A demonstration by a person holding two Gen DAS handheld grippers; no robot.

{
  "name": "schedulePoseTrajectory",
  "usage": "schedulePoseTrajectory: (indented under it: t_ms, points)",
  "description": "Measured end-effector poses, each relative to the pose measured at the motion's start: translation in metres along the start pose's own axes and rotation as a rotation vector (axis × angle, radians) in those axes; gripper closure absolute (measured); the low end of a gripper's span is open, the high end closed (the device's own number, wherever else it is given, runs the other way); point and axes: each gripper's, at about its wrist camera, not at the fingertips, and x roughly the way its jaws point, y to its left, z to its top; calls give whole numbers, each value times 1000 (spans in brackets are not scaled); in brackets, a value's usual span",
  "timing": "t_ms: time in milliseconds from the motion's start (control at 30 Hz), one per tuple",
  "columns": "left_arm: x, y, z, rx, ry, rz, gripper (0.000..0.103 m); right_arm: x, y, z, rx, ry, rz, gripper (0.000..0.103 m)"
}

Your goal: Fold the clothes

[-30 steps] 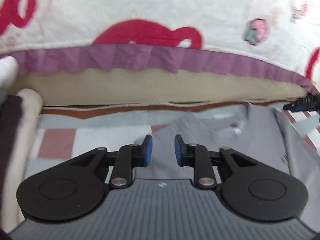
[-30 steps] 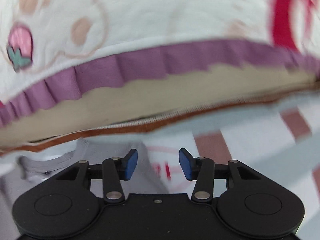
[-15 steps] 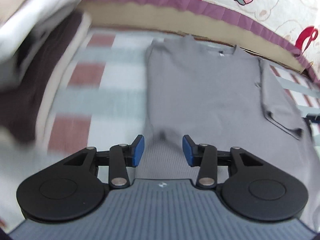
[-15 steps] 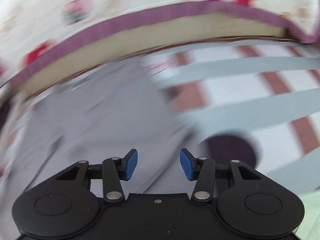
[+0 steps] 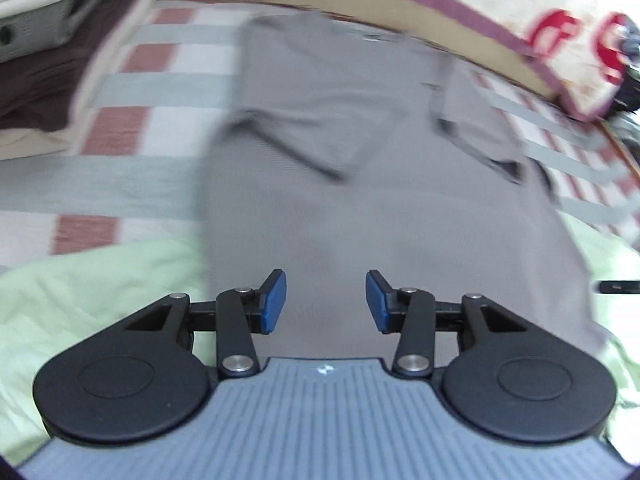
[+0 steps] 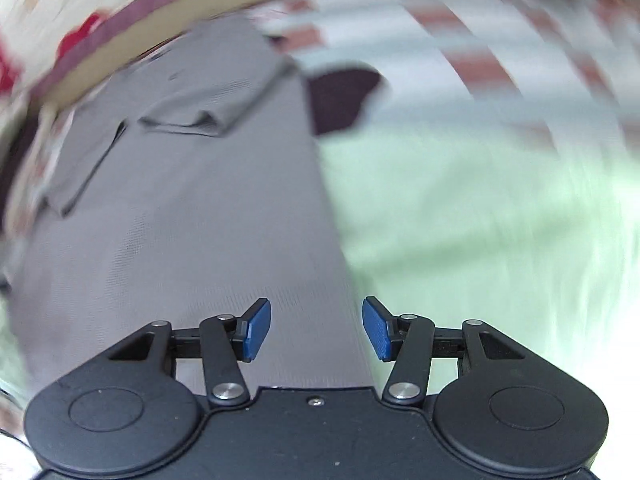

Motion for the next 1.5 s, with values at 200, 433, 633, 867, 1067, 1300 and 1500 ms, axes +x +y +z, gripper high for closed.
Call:
schedulePoseTrajectory:
  t_ms: [200,433,633,867,1067,1300,1500]
  points:
    - [17,-25,-26,97,90,15,58,3,-31,-35,119,105,56,42]
    - [20,-4,-30,6,76,76,58,14,-24,-51,88,20,74,94]
    - [7,-3,-29,9,-21,49,58,-18,34,-19,-89,-175,256,94]
    - [-9,-31,-22,144,-150,-52,51,-9,92,63,-189,-305,335,95]
    - [-6,-31,-29,132,-161,-31,48,2,116,91,-223,-372,298,95]
    - [-11,-31,-30,125,-195,-88,46,14,143,123,-262,-448,253,95]
    - [9,-63,-41,260,-95,-238,43,13,135,122,-168,-486,262,95]
